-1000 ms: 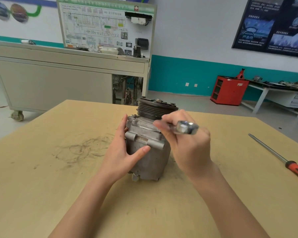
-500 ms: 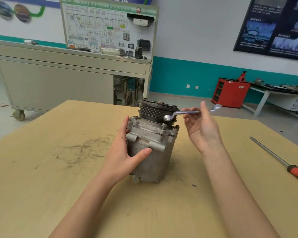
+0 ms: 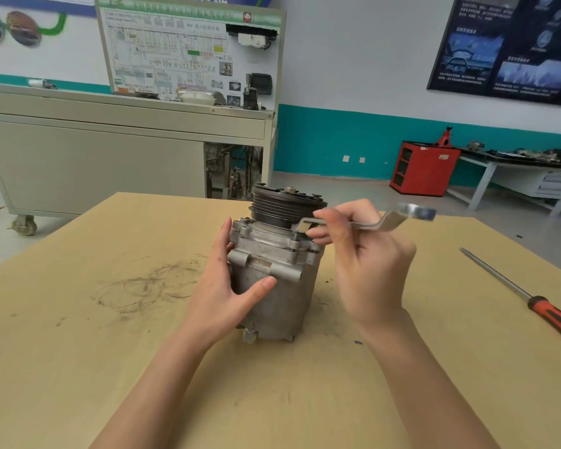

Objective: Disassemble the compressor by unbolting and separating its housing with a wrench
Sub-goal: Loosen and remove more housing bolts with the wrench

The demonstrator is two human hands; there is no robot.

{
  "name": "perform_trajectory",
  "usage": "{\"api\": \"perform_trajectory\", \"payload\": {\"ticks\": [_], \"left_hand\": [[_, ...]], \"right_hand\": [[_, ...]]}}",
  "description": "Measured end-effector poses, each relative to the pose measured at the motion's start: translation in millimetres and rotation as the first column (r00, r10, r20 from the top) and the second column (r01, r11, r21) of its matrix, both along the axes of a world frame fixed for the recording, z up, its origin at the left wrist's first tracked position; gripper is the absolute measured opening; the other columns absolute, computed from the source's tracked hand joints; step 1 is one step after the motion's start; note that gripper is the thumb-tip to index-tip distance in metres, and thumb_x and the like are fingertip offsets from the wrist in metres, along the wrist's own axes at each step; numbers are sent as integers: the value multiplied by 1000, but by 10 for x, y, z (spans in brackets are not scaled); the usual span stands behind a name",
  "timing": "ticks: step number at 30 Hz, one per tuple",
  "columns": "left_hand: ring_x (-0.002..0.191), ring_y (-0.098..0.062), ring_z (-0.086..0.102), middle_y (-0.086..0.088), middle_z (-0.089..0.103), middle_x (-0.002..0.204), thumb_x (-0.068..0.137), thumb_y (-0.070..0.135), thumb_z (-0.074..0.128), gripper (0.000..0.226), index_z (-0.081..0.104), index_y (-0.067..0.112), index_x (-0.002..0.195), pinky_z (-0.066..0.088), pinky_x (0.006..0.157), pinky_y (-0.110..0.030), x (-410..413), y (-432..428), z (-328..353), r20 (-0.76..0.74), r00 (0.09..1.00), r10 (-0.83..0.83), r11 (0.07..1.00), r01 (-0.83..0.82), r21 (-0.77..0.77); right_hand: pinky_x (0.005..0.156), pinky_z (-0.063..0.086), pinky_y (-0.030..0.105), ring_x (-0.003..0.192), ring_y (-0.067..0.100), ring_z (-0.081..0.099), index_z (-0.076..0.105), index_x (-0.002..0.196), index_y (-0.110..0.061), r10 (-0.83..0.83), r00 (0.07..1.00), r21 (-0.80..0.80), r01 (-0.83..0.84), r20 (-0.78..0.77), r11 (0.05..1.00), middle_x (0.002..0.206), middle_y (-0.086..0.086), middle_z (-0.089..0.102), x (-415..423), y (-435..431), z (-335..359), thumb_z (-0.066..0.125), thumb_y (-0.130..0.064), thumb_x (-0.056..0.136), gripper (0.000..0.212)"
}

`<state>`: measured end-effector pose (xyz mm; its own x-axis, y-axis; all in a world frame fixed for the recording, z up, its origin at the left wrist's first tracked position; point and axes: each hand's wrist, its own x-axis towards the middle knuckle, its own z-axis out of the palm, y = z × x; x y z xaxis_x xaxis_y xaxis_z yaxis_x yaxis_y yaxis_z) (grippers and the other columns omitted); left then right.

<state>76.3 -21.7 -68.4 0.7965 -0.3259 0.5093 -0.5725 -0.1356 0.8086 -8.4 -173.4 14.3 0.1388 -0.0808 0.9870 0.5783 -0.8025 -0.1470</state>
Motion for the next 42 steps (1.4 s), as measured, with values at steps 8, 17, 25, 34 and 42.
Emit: {"api": "perform_trajectory", "payload": {"ticks": [8,17,25,34,42], "left_hand": [[135,5,32,31,28,142,62,70,61,109,3,44,150,32,113,-28,-17,-4,14,12,1000,21,999,-22,25],[134,8,31,30,29,143,63,68,62,106,4,45,149,28,109,-19,5,-8,1,28,999,44,999,-44,25],[123,29,24,42,23,134,63,68,63,105,5,45,147,22,96,5,12,-13,-9,37,998,48,999,-48,9],[126,24,28,43,26,135,61,68,64,106,4,47,147,26,99,0,12,0,-17,-4,1000,17,1000,-17,-6],[130,20,27,40,26,138,61,70,64,97,3,63,136,26,102,-5,8,-8,7,-12,999,31,999,-31,11]], "right_hand": [[45,51,32,56,26,65,66,75,7,-95,995,-10,95,34,995,68,15,65,-64,134,-172,41,-36,98,55],[36,45,27,49,26,62,66,69,7,-78,995,-307,95,66,947,65,16,65,-103,-12,-56,37,-37,98,60],[47,54,36,60,22,68,65,80,-3,223,967,-71,-232,-120,970,73,9,68,-8,-189,-55,43,-38,98,45],[47,49,20,53,16,62,54,73,-8,805,575,954,-297,143,43,67,10,69,279,-450,-51,37,-23,102,37],[48,35,24,41,-1,39,63,69,-24,87,826,287,94,-558,953,41,-13,47,112,-437,459,52,-39,94,31]]}}
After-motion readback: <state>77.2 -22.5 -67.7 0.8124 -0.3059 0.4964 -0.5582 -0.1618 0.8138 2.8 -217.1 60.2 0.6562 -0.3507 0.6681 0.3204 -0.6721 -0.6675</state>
